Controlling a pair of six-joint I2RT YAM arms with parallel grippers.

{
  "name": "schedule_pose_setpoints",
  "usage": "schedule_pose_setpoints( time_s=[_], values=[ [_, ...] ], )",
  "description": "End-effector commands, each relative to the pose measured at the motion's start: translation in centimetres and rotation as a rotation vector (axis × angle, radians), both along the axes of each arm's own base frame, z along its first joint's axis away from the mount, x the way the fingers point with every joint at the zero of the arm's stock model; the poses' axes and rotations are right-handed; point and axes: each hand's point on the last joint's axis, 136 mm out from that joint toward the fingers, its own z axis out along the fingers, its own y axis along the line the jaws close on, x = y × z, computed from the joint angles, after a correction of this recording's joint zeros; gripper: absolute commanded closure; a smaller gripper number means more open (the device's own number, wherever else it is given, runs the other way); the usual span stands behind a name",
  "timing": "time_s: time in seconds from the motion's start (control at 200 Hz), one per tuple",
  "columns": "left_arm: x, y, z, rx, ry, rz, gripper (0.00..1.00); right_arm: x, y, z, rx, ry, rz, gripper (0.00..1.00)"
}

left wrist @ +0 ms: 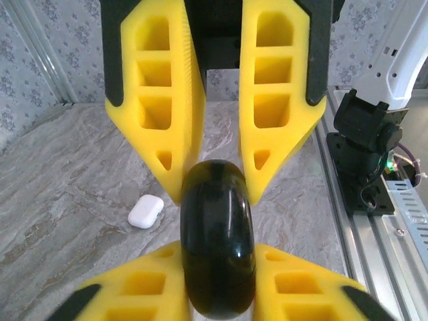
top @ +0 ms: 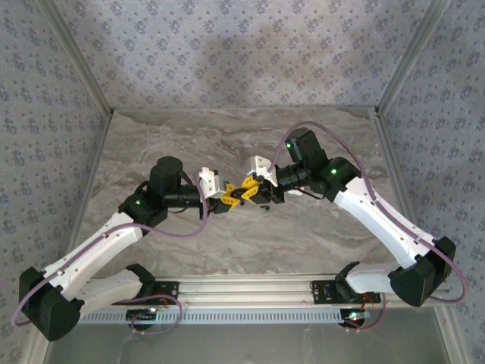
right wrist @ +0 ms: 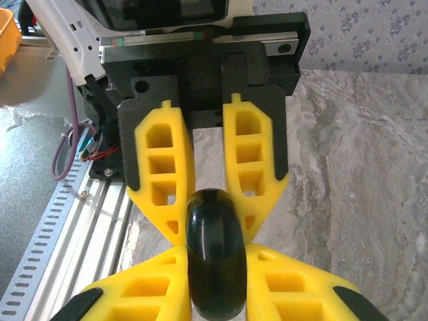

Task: Insert the wireless bluetooth earbuds into the charging case

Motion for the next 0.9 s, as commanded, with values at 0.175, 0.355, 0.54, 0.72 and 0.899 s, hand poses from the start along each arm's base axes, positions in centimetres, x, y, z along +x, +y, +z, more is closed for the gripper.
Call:
schedule_pose_setpoints(
  time_s=[0.175,0.355,0.54,0.72,0.899],
  values=[
    [-0.4,-0.2,1.6,-0.05,-0.027,-0.013,0.61,-0.1,-0.3,1.4,0.04,-0.015,0.002,0.79],
    [-0.4,-0.3,1.5,-0.051,-0.025,-0.014,0.64,0.0,-0.3,1.5,0.046,-0.019,0.004,0.78],
    [-0.4,-0.3,1.3,-0.048,-0.02,-0.013,0.69,-0.1,-0.3,1.6,0.051,-0.02,0.006,0.78],
    [-0.3,-0.2,1.2,-0.046,-0.016,-0.007,0.64,-0.2,-0.3,1.9,0.057,-0.022,0.008,0.78],
    [-0.3,-0.2,1.0,-0.045,-0.015,-0.006,0.64,-0.1,-0.3,2.4,0.076,-0.045,0.008,0.78]
  ],
)
